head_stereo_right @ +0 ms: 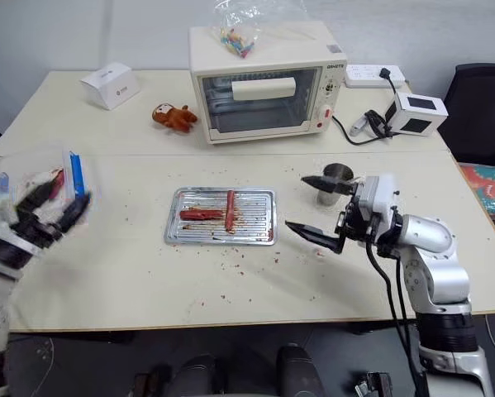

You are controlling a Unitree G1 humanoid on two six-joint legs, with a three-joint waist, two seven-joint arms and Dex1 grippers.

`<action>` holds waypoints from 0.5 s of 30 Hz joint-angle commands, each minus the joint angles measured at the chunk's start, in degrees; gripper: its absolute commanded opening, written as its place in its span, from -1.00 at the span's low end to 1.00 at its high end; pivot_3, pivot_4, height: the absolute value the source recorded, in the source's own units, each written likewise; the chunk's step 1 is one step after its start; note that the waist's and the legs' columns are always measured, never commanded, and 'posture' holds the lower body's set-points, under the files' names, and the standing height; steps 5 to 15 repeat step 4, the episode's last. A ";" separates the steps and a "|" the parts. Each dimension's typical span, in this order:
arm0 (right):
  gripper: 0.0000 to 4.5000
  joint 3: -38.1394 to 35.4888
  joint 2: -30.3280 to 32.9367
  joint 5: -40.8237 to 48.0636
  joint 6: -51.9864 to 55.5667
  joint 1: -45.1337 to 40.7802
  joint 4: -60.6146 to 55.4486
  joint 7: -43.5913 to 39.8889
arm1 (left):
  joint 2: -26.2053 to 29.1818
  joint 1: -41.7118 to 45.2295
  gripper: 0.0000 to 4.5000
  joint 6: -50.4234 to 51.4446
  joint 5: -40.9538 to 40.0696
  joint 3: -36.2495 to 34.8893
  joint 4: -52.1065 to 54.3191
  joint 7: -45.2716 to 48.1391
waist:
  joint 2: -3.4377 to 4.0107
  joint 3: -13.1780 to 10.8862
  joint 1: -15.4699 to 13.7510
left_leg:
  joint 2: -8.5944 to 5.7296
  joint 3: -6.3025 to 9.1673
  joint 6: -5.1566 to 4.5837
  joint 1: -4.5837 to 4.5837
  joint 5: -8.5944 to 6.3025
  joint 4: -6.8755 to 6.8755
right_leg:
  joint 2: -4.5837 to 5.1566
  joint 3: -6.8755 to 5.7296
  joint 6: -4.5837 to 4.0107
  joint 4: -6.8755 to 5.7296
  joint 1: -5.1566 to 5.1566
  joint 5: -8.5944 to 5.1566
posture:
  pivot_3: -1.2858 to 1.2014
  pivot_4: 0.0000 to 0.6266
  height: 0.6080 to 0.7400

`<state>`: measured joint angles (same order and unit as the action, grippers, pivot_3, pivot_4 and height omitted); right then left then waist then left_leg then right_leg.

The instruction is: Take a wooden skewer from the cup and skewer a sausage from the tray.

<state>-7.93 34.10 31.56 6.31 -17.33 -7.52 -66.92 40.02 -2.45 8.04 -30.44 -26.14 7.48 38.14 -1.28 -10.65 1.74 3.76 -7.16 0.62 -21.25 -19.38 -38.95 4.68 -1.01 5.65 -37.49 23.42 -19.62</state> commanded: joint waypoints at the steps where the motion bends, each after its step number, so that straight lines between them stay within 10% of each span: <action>1: 1.00 -0.87 0.82 0.39 -1.46 3.39 -0.40 -1.60 | 1.70 -4.54 0.66 -3.39 3.76 4.25 4.14 6.75 | 0.00 0.00 -0.03 | 0.01 0.00 0.00 0.00 0.00 0.00 | 0.00 0.00 0.00 0.00 0.00 0.00 | 0.03 -0.52 1.00; 15: 1.00 -0.01 -0.32 -1.06 -4.13 6.94 1.05 -2.24 | 1.80 -6.48 0.66 -11.63 8.63 6.74 1.74 10.63 | 0.00 0.00 -0.06 | 0.04 0.02 0.00 0.01 0.00 0.00 | -0.01 0.00 -0.04 -0.01 0.00 -0.02 | 0.03 -0.52 1.00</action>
